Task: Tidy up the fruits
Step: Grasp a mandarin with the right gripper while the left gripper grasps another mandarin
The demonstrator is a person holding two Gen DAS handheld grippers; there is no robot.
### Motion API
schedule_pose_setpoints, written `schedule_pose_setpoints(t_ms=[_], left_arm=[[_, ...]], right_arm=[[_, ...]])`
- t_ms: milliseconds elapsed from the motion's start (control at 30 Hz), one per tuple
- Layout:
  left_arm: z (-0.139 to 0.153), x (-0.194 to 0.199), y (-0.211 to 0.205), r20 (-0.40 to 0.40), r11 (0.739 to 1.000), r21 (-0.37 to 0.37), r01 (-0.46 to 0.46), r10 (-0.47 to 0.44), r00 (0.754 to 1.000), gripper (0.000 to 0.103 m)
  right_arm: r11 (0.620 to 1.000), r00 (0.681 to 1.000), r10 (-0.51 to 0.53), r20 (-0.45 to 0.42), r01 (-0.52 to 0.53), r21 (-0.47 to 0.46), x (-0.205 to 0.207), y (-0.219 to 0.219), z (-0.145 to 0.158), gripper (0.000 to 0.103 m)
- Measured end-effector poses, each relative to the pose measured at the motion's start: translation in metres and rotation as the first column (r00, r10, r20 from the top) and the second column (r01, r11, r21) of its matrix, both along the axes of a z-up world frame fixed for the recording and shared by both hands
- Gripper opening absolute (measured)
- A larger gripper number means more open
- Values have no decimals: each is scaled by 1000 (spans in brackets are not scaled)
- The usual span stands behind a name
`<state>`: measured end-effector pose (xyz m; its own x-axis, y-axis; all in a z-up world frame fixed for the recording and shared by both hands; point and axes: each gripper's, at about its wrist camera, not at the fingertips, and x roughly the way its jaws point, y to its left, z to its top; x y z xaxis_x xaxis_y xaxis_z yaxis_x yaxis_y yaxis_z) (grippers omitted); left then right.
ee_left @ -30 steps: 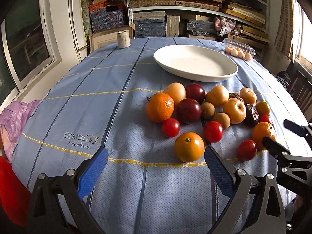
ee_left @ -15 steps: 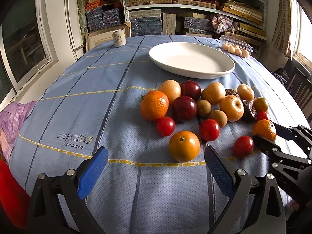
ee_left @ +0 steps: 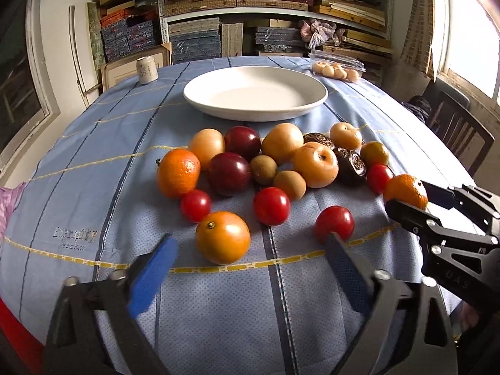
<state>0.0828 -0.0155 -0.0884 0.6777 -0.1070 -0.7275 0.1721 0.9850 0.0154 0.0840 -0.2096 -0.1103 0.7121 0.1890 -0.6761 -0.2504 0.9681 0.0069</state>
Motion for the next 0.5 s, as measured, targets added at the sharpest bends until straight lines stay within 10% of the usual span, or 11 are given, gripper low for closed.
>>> schedule_pose_setpoints(t_ms=[267, 500], left_arm=[[-13, 8, 3, -20, 996, 71, -44, 46, 999, 38], [-7, 7, 9, 14, 998, 33, -61, 61, 998, 38]], right_arm=[[1000, 1000, 0, -4, 0, 21, 1, -3, -3, 47], [1000, 1000, -2, -9, 2, 25, 1, -4, -5, 47]])
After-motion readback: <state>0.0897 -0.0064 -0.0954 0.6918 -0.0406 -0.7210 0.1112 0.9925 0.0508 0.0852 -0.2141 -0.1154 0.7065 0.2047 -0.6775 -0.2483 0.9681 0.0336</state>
